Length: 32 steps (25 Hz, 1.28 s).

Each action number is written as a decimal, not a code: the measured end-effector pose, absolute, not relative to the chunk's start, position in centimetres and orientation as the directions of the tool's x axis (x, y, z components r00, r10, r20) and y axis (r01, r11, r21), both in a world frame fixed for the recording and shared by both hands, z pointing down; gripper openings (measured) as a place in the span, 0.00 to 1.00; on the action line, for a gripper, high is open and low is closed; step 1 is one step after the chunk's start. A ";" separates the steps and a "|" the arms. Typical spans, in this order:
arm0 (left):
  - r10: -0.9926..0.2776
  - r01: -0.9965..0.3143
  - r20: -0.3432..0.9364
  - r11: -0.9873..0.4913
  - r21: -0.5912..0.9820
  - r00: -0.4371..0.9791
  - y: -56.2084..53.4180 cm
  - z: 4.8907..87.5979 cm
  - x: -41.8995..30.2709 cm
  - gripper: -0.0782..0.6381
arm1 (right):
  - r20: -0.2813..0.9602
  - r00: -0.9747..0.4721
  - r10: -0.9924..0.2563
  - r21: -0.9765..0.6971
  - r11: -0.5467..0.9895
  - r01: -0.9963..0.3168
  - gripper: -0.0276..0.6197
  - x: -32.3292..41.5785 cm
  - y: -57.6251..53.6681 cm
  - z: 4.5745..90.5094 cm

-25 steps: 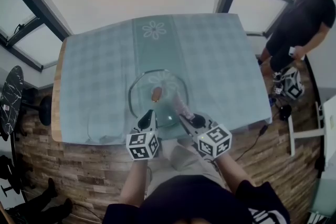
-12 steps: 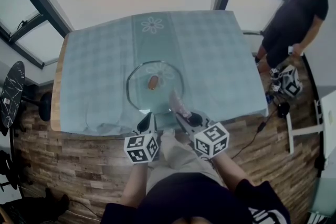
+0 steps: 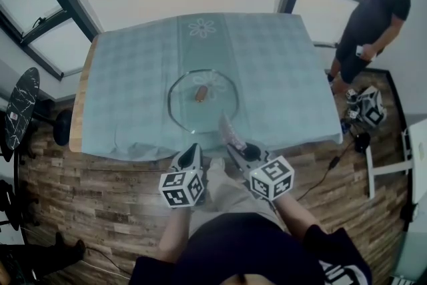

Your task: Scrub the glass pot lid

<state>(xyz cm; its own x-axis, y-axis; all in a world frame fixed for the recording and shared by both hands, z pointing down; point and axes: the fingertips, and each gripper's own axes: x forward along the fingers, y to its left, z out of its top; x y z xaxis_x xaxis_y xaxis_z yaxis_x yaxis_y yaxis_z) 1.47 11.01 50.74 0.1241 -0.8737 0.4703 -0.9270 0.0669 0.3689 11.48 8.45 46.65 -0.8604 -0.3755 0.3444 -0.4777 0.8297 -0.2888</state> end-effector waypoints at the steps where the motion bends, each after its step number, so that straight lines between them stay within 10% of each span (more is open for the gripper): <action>1: -0.875 -0.929 0.469 0.065 0.365 0.123 11.4 50.6 1.5 0.11 | 0.342 -0.861 -0.376 -0.286 0.831 -0.476 0.17 11.5 8.8 46.6; 32: -0.882 -0.927 0.457 0.070 0.369 0.116 14.9 49.8 2.5 0.11 | 0.319 -0.887 -0.334 -0.256 0.870 -0.420 0.17 11.0 12.5 45.6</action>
